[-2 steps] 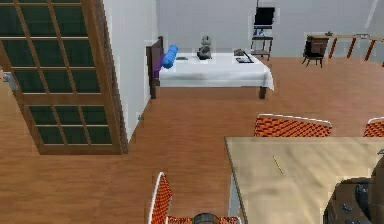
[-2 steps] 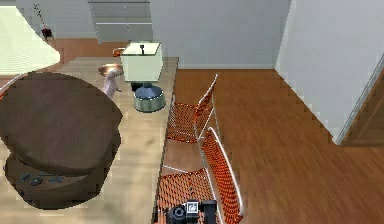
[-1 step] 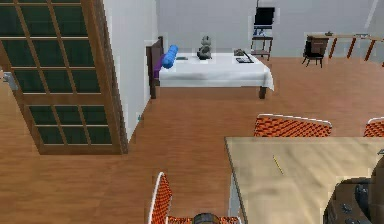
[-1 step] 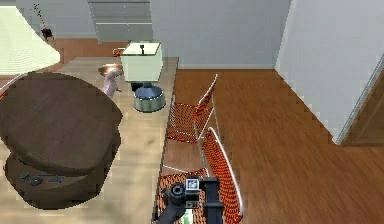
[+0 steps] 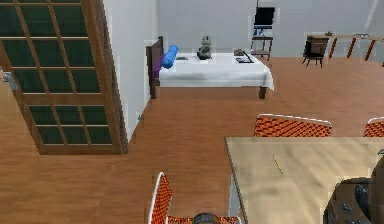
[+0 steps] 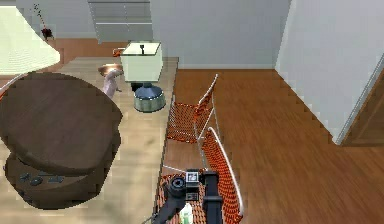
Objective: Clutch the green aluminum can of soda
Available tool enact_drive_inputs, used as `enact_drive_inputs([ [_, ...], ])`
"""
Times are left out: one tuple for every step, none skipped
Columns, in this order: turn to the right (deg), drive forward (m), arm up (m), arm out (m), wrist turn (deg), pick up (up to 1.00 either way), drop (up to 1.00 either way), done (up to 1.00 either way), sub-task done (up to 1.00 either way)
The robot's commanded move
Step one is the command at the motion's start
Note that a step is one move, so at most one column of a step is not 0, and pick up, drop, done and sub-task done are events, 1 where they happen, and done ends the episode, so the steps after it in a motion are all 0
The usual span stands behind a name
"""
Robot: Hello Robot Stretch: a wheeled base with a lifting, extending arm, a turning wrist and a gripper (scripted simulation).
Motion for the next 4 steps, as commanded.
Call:
enact_drive_inputs([
  [0.0,0.00,0.00,0.00,45.0,0.00,0.00,0.00,0.00],
  [0.0,0.00,0.00,0.00,45.0,0.00,0.00,0.00,0.00],
  [0.0,0.00,0.00,0.00,45.0,0.00,0.00,0.00,0.00],
  [0.0,0.00,0.00,0.00,3.0,0.00,0.00,0.00,0.00],
])
